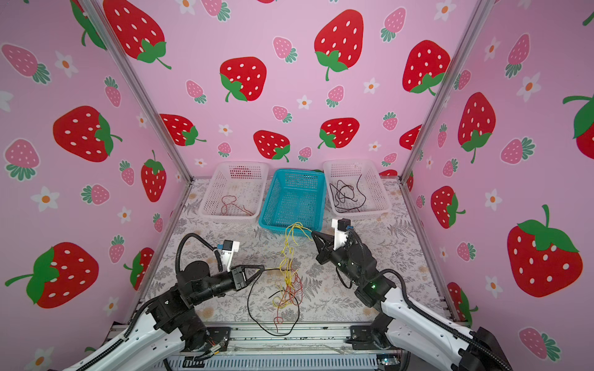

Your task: Untangle the cables

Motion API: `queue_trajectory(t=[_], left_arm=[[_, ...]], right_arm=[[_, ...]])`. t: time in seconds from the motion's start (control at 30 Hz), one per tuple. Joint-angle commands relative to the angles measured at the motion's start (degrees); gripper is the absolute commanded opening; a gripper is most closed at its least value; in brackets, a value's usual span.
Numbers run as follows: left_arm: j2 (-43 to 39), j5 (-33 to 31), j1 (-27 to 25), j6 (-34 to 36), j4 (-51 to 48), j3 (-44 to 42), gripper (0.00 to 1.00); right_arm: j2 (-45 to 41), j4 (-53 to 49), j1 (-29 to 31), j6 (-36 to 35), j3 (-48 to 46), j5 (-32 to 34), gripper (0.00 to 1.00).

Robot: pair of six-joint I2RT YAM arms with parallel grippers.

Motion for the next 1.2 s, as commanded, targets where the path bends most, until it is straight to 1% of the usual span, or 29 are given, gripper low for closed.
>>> queue_trajectory(t=[0.0, 0.1, 0.27, 0.37, 0.47, 0.6, 0.7, 0.83, 0.93, 0.97, 1.03, 1.1, 1.17], left_arm=[[-1.14, -1.08, 0.13, 4.17, -6.9, 3.45, 0.0], [-1.58, -3.28, 0.63, 6.77, -12.51, 6.05, 0.0], [-3.14, -9.0, 1.99, 9.64, -20.92, 9.63, 0.0], [-4.38, -12.97, 2.9, 10.72, -24.51, 11.38, 0.0], [-4.98, -16.07, 3.23, 11.48, -27.2, 12.57, 0.0], [-4.84, -19.18, 3.63, 12.57, -30.36, 13.93, 0.0], [-4.99, -20.92, 3.89, 12.53, -31.65, 14.43, 0.0], [-5.71, -25.43, 4.24, 12.92, -34.59, 15.51, 0.0], [-6.59, -27.43, 4.5, 13.01, -36.05, 15.64, 0.0], [-6.73, -27.37, 4.59, 12.69, -35.98, 15.4, 0.0], [-6.25, -25.7, 4.71, 12.33, -34.73, 14.37, 0.0], [-5.22, -22.31, 4.87, 11.51, -31.69, 12.92, 0.0], [-3.96, -19.29, 4.87, 10.92, -28.18, 11.62, 0.0]], right_arm=[[-2.64, -6.32, -2.07, 0.01, -1.15, 7.27, 0.0], [-5.66, -11.5, -3.23, 1.86, -2.08, 11.14, 0.0], [-7.87, -22.27, -4.14, 4.52, -1.78, 14.71, 0.0], [-7.85, -27.75, -4.23, 5.68, -2.06, 14.65, 0.0], [-8.88, -30.28, -4.22, 6.22, -3.5, 13.52, 0.0], [-11.17, -32.47, -4.28, 4.45, -4.38, 13.38, 0.0], [-11.48, -36.56, -4.31, 3.84, -3.14, 15.5, 0.0], [-11.03, -40.29, -4.57, 4.29, -1.69, 16.95, 0.0], [-11.06, -37.9, -4.58, 3.94, -2.43, 11.11, 0.0], [-11.09, -35.96, -4.57, 3.18, -2.97, 7.62, 0.0], [-11.21, -29.65, -4.57, 0.14, -4.47, -2.94, 0.0], [-11.08, -23.35, -4.22, -0.2, -6.0, -11.55, 0.0], [-10.24, -19.7, -3.18, -0.78, -5.85, -14.96, 0.0]])
